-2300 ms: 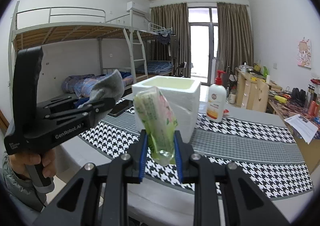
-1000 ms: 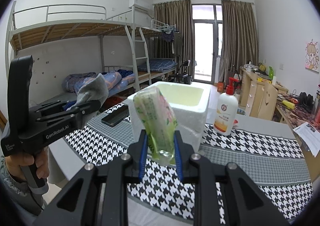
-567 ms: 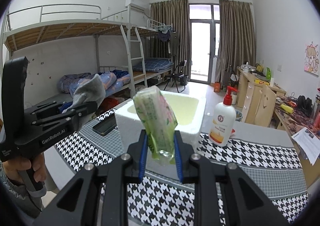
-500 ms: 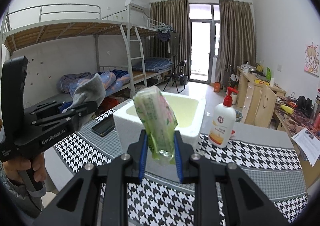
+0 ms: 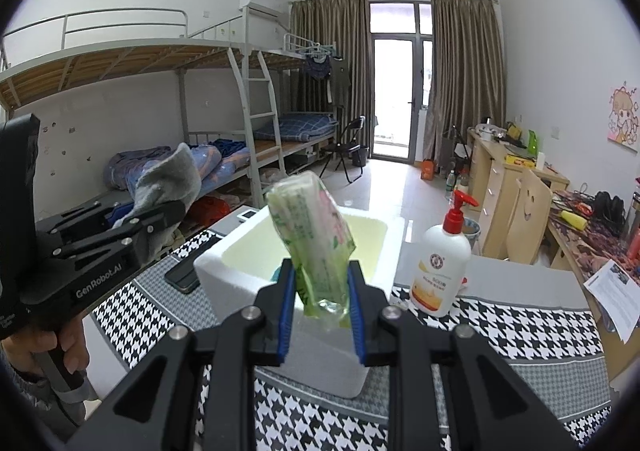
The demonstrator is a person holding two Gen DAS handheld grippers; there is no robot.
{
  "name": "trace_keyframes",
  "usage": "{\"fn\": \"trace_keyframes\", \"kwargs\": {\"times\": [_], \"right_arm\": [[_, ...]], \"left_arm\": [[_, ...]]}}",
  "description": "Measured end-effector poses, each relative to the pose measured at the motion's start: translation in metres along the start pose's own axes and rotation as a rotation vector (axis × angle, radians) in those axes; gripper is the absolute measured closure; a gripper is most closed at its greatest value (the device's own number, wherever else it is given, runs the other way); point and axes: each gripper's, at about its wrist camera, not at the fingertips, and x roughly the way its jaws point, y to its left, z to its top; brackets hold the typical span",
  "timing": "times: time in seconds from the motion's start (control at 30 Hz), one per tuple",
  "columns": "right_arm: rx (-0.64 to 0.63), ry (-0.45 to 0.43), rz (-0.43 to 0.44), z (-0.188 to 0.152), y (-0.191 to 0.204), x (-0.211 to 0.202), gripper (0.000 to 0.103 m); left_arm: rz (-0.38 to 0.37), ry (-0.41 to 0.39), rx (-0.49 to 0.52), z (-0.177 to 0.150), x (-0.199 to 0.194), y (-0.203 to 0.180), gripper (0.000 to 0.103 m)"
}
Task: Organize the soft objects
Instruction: 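Lower the bag into the foam box and open the right gripper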
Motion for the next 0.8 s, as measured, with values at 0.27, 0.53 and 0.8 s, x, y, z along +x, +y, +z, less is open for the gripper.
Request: {"fn": "trace_keyframes", "kwargs": {"times": [0.27,0.53,0.8], "right_arm": [[0.006,0.013,0.002,0.006,-0.003,0.016,0.075],[0.009,0.029,0.012,0.01,-0.003,0.033,0.075],[0.013,0.044,0.015,0.015,-0.006,0.049,0.075]], "left_arm": [[-0.009,0.009,-0.002,0.002,0.012,0.005,0.08],[-0.004,0.014,-0.001,0.005,0.02,0.007,0.08],[0.005,0.03,-0.006,0.005,0.029,0.009,0.08]]}}
